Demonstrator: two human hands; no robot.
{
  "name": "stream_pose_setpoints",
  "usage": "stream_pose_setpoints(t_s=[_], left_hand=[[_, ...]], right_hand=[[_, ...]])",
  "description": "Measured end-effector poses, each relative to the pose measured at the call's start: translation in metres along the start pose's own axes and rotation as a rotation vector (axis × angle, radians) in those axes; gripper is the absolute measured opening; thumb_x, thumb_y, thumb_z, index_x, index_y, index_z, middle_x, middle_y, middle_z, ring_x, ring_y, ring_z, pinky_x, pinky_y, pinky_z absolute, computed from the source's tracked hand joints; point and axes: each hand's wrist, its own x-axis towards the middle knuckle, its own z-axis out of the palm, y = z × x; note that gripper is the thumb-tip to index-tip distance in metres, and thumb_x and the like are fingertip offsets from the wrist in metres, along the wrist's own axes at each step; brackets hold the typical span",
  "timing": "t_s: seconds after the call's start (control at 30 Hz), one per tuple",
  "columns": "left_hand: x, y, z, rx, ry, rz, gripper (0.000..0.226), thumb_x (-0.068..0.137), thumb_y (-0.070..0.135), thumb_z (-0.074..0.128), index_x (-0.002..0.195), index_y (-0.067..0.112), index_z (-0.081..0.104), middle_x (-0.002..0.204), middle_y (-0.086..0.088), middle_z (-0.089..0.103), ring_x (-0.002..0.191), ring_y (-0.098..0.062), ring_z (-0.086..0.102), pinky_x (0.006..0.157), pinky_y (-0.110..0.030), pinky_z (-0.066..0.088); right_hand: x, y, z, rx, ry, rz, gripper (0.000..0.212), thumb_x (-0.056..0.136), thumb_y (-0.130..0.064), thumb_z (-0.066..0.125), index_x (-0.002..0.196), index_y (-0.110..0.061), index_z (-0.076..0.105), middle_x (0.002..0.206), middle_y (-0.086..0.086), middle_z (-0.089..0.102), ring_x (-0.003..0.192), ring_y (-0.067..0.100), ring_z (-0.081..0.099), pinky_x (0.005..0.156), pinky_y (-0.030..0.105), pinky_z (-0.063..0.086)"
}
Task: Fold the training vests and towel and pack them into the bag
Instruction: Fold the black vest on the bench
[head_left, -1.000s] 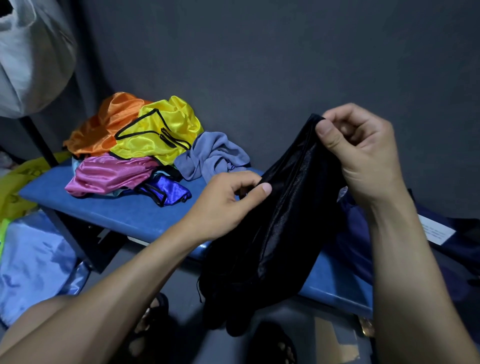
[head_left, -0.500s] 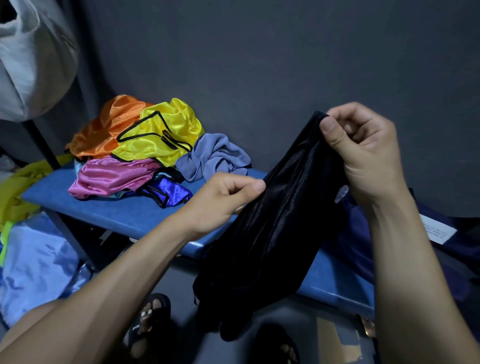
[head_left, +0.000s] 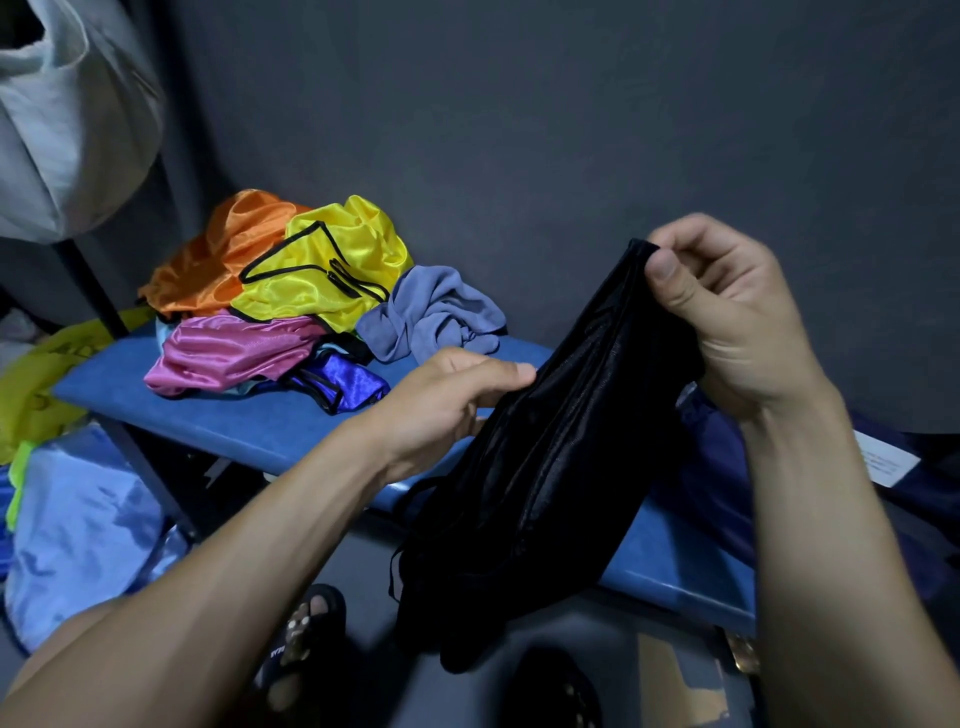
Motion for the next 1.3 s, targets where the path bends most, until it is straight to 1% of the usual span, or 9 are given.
stream_pose_setpoints(t_s=[0.17, 0.37, 0.5, 0.6, 0.73, 0.9, 1.03, 1.17, 1.3], left_hand=[[-0.003, 0.001, 0.002, 0.175, 0.013, 0.172, 0.025, 0.096, 0.017, 0.068, 0.072, 0.024, 0.070, 0.068, 0.013, 0.057, 0.067, -0.002, 0.050, 0.070, -0.020, 0.040], [0.004, -0.014, 0.005, 0.717, 0.280, 0.470, 0.019, 0.085, 0.022, 0.080, 0.076, 0.015, 0.064, 0.077, 0.004, 0.061, 0.072, -0.012, 0.056, 0.067, -0.031, 0.045], [0.003, -0.011, 0.007, 0.743, 0.325, 0.557, 0.015, 0.090, 0.017, 0.064, 0.075, 0.015, 0.064, 0.083, 0.011, 0.059, 0.075, -0.012, 0.056, 0.065, -0.030, 0.043], [-0.004, -0.002, 0.009, 0.600, 0.173, 0.498, 0.008, 0.092, 0.016, 0.064, 0.085, 0.015, 0.068, 0.093, 0.002, 0.060, 0.086, -0.016, 0.058, 0.070, -0.031, 0.045], [-0.023, 0.013, 0.019, 0.528, -0.098, 0.436, 0.026, 0.099, 0.015, 0.063, 0.116, -0.002, 0.071, 0.119, -0.015, 0.061, 0.115, -0.033, 0.061, 0.099, -0.053, 0.048], [-0.038, 0.008, 0.046, 0.733, -0.244, 0.492, 0.041, 0.104, 0.017, 0.059, 0.144, 0.009, 0.055, 0.148, -0.003, 0.045, 0.143, -0.017, 0.042, 0.119, -0.037, 0.034], [-0.044, 0.003, 0.067, 0.809, -0.308, 0.552, 0.052, 0.108, 0.029, 0.048, 0.157, 0.014, 0.037, 0.168, 0.012, 0.015, 0.155, -0.007, 0.016, 0.124, -0.029, 0.022], [-0.053, 0.000, 0.082, 0.878, -0.378, 0.491, 0.066, 0.105, 0.054, 0.035, 0.163, 0.027, 0.019, 0.142, 0.055, -0.025, 0.143, 0.021, -0.010, 0.116, -0.007, 0.006], [-0.059, 0.001, 0.088, 0.838, -0.385, 0.453, 0.066, 0.102, 0.055, 0.034, 0.162, 0.030, 0.021, 0.141, 0.050, -0.019, 0.137, 0.028, -0.013, 0.114, -0.003, 0.003]], right_hand=[[0.005, 0.005, 0.005, -0.117, 0.146, -0.030, 0.008, 0.091, -0.019, 0.071, 0.087, -0.018, 0.064, 0.067, -0.017, 0.063, 0.063, -0.003, 0.052, 0.063, 0.014, 0.043], [0.005, 0.002, 0.017, -0.195, 0.179, -0.063, 0.011, 0.094, -0.013, 0.074, 0.086, -0.013, 0.065, 0.068, -0.014, 0.065, 0.063, 0.000, 0.056, 0.063, 0.017, 0.046], [0.004, -0.003, 0.021, -0.295, 0.153, -0.135, 0.011, 0.092, -0.015, 0.077, 0.087, -0.014, 0.067, 0.079, -0.004, 0.067, 0.073, 0.007, 0.061, 0.071, 0.024, 0.049], [0.001, -0.007, 0.021, -0.400, 0.092, -0.229, 0.011, 0.093, -0.011, 0.075, 0.090, -0.014, 0.065, 0.081, -0.006, 0.065, 0.075, 0.005, 0.061, 0.073, 0.023, 0.050], [0.007, -0.007, 0.014, -0.447, 0.046, -0.277, 0.017, 0.097, -0.005, 0.068, 0.091, -0.019, 0.060, 0.082, -0.015, 0.061, 0.075, -0.003, 0.056, 0.073, 0.016, 0.045], [0.039, -0.023, -0.009, -0.277, 0.077, -0.171, 0.012, 0.099, -0.017, 0.066, 0.094, -0.023, 0.058, 0.082, -0.017, 0.062, 0.075, 0.002, 0.054, 0.071, 0.019, 0.043], [0.060, -0.061, -0.025, -0.122, 0.036, -0.124, 0.020, 0.093, -0.032, 0.069, 0.098, -0.018, 0.055, 0.089, 0.006, 0.062, 0.079, 0.020, 0.056, 0.071, 0.033, 0.047], [0.065, -0.091, -0.036, -0.050, 0.018, -0.091, 0.012, 0.094, -0.029, 0.065, 0.096, -0.019, 0.058, 0.086, 0.001, 0.068, 0.082, 0.020, 0.062, 0.081, 0.040, 0.049], [0.059, -0.113, -0.038, 0.003, 0.025, -0.092, 0.005, 0.093, -0.029, 0.067, 0.090, -0.027, 0.070, 0.088, 0.002, 0.068, 0.087, 0.020, 0.063, 0.089, 0.042, 0.050]])
